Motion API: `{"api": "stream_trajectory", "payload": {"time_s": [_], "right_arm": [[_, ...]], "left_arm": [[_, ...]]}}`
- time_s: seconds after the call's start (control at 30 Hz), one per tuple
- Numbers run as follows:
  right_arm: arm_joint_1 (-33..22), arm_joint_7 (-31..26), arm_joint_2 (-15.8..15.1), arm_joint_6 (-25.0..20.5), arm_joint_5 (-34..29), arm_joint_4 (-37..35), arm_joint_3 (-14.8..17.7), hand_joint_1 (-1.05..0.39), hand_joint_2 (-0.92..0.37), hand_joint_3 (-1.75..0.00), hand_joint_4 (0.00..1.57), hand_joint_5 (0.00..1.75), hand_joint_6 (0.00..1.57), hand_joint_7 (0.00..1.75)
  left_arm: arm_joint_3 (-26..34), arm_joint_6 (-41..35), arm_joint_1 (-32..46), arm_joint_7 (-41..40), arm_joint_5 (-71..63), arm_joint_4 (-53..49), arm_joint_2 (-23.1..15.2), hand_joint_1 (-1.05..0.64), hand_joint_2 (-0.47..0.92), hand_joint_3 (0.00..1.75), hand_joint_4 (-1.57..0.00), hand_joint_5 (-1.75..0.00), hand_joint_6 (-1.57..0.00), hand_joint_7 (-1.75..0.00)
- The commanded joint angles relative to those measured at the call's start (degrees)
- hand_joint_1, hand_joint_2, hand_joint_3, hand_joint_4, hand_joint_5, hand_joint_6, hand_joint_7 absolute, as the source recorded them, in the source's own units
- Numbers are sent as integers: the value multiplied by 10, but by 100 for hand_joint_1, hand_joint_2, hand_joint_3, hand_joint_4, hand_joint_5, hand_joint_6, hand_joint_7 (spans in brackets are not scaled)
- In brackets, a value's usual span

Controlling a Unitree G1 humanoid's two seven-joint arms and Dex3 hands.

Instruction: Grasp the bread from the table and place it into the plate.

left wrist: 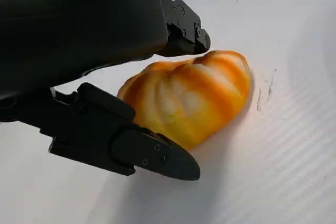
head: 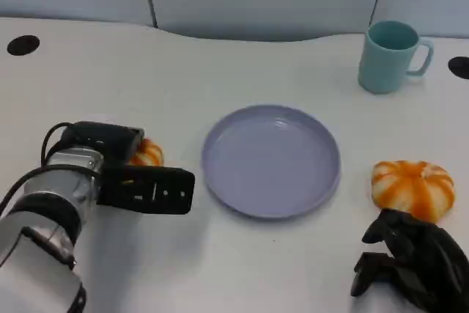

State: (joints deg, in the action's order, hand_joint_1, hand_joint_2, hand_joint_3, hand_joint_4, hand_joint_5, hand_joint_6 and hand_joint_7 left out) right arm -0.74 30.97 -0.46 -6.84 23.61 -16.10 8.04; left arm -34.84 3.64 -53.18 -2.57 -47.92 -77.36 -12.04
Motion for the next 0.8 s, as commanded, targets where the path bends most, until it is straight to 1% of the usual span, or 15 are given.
{"api": "stream_trajectory", "payload": {"time_s": [0.03,0.17,0.27,0.33,0.37,0.4,0.5,0.6,0.63,0.7,0.73,0.77,0.8], "right_arm": [[-6,1,-7,-2,8,9,6,-88,-79,0,139,88,117,94],[-8,1,-7,-4,11,11,7,-88,-79,0,139,87,118,93],[-12,5,-8,-4,15,12,7,-87,-79,0,139,87,119,93],[-13,6,-8,-6,18,14,8,-87,-79,0,139,86,119,93],[-14,6,-8,-6,19,14,8,-87,-79,0,139,86,119,93],[-15,5,-8,-8,20,16,8,-87,-79,0,139,86,119,93],[-18,3,-9,-9,18,22,8,-87,-79,0,140,86,119,92],[-20,2,-10,-11,19,26,8,-86,-79,0,140,87,119,93],[-21,2,-10,-12,19,26,8,-87,-79,0,140,87,119,93],[-23,0,-9,-12,18,30,7,-87,-79,0,140,87,119,94],[-24,-1,-9,-13,17,33,7,-87,-79,0,140,88,119,94],[-25,-2,-8,-12,17,34,7,-87,-79,0,140,88,118,94],[-25,-3,-8,-12,16,34,7,-87,-79,0,140,88,119,95]], "left_arm": [[1,-1,9,-4,10,-8,-4,-63,84,0,-9,-1,-17,-1],[0,2,13,1,15,-10,-4,-60,83,0,-11,-2,-19,-1],[3,0,24,-14,24,-11,0,-53,84,0,-16,-4,-23,-2],[4,6,33,-38,27,-10,0,-45,86,1,-26,-7,-30,-4],[4,8,35,-45,27,-10,0,-43,86,1,-28,-7,-32,-3],[9,15,40,-58,32,-9,0,-40,88,1,-33,-9,-37,-5],[21,41,54,-95,45,-7,-4,-27,92,9,-64,-17,-65,-9],[26,55,61,-118,52,-9,-5,-26,92,16,-89,-28,-88,-11],[28,58,62,-122,53,-9,-4,-26,92,18,-95,-34,-96,-9],[29,65,66,-129,52,-10,-5,-26,92,19,-99,-37,-100,-8],[30,68,67,-133,52,-10,-5,-27,92,10,-96,-68,-111,-7],[31,70,71,-140,52,-10,-5,-28,92,6,-91,-86,-115,-5],[33,73,75,-148,54,-10,-5,-26,92,8,-86,-113,-121,-6]]}}
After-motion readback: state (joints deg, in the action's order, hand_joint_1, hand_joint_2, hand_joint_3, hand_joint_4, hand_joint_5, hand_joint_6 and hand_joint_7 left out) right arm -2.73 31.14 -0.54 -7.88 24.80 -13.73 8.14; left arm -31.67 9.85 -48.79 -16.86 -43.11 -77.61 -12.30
